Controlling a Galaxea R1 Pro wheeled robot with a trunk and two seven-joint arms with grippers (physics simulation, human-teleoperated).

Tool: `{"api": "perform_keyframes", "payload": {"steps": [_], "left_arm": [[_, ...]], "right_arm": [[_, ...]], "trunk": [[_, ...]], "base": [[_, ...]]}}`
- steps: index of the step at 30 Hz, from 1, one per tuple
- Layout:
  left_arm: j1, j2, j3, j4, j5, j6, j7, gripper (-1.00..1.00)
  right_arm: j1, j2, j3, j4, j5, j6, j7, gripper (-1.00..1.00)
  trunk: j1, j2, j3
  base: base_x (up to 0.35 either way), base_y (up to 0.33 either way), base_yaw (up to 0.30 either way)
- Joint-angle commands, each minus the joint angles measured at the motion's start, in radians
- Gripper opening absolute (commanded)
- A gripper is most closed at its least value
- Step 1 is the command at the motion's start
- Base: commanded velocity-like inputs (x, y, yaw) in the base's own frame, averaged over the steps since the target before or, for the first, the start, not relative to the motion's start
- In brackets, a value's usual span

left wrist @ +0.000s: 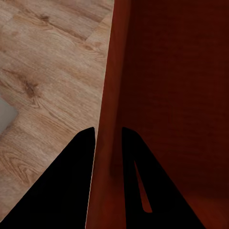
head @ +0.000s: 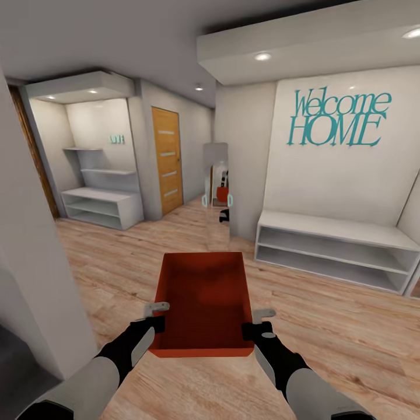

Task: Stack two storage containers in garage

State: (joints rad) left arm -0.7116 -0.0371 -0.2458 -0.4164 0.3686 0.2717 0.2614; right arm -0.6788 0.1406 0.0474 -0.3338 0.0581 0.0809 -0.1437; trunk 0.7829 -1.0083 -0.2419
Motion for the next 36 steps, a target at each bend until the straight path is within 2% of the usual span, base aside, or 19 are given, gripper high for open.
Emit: {"api": "perform_keyframes", "payload": {"steps": [1, 36], "left_arm": [[-0.002, 0.0, 0.018, -0.005, -0.017, 0.008, 0.015, -1.0], [-0.002, 0.002, 0.019, -0.007, -0.017, 0.008, 0.015, -1.0]], "right_arm": [[0.001, 0.007, 0.015, -0.001, -0.008, 0.008, 0.003, -1.0], [0.001, 0.005, 0.014, 0.0, -0.007, 0.011, 0.003, -1.0]], "trunk": [[0.001, -0.001, -0.001], [0.001, -0.001, -0.001]], "base": [[0.322, 0.0, 0.0], [0.322, 0.0, 0.013]]}}
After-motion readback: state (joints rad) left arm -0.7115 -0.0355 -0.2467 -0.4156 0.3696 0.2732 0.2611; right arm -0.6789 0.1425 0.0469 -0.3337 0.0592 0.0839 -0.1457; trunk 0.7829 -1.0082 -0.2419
